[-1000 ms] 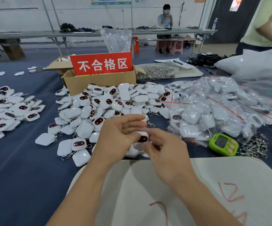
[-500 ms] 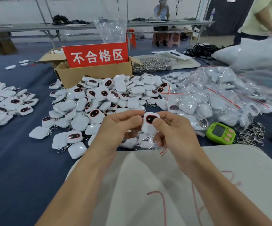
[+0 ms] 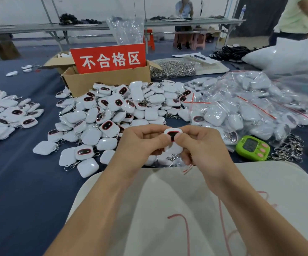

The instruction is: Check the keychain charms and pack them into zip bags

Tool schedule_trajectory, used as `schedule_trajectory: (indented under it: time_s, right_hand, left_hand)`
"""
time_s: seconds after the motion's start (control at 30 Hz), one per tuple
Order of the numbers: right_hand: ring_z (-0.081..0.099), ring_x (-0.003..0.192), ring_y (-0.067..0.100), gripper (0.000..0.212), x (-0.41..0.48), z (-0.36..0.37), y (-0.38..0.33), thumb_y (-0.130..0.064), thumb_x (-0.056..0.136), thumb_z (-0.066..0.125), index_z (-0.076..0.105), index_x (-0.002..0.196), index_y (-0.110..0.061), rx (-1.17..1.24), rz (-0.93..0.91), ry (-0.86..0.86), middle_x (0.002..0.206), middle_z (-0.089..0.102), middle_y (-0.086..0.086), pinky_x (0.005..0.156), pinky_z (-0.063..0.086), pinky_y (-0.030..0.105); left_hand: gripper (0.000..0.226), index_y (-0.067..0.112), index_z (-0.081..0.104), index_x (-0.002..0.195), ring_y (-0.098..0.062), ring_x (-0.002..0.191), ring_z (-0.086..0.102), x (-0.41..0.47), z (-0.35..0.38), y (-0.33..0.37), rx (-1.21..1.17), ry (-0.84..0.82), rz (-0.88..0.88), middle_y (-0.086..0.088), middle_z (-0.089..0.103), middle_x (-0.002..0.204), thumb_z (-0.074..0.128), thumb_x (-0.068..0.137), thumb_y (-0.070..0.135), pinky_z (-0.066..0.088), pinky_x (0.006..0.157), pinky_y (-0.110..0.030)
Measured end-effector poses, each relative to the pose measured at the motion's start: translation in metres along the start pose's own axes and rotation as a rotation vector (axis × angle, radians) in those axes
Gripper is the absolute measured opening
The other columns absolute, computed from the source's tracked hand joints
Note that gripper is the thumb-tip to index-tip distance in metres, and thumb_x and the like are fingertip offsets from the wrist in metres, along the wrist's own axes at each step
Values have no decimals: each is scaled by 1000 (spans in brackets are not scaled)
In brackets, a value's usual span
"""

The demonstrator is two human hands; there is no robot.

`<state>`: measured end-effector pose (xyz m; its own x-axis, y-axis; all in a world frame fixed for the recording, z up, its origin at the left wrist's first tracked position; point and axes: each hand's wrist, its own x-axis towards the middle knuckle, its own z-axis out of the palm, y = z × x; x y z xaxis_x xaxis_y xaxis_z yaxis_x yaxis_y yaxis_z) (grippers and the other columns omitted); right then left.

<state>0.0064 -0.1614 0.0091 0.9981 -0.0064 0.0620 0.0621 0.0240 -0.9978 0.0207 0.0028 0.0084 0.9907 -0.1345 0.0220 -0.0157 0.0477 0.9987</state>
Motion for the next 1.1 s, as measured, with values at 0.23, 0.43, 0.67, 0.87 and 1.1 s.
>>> schedule_trajectory:
  time_s: [0.23, 0.43, 0.67, 0.87, 1.1]
  right_hand:
    - [49, 51, 16, 25, -5, 4, 1, -12, 74, 63, 76, 91, -26, -93, -23, -98, 77, 67, 26, 48, 39, 27]
    - [48, 46, 15, 25, -2, 3, 5, -17, 67, 63, 75, 88, -25, -114, 37, -71, 57, 63, 8, 46, 40, 28]
    - [57, 49, 12, 5, -2, 3, 3, -16, 81, 69, 71, 84, -19, -64, 32, -64, 65, 66, 23, 45, 40, 20]
    - [55, 52, 20, 16, -4, -3, -1, 4, 87, 69, 67, 80, -10, 5, 58, -26, 56, 61, 9, 46, 41, 17]
    - [54, 55, 19, 13, -4, -1, -1, -1, 87, 69, 73, 84, -13, -70, 20, 3, 63, 66, 9, 47, 42, 21]
  left_hand:
    - [12, 16, 85, 86, -4, 54, 62, -2, 6, 1, 18, 147, 58, 1, 75, 67, 84, 78, 6, 46, 52, -13]
    - [13, 9, 83, 92, -11, 61, 67, 0, 10, -1, -63, 147, -54, -6, 78, 76, 81, 80, 3, 54, 60, -22]
    - [14, 18, 84, 96, -23, 79, 69, 2, 5, -1, -62, 91, -56, -18, 79, 94, 78, 86, 11, 59, 80, -35]
    - [18, 19, 85, 92, -14, 72, 70, 2, 8, 0, -82, 54, -40, -8, 79, 86, 70, 92, 10, 57, 70, -23]
    - [11, 21, 84, 88, -12, 67, 68, 1, 9, 1, -69, 158, 39, -3, 78, 82, 82, 79, 14, 55, 64, -21]
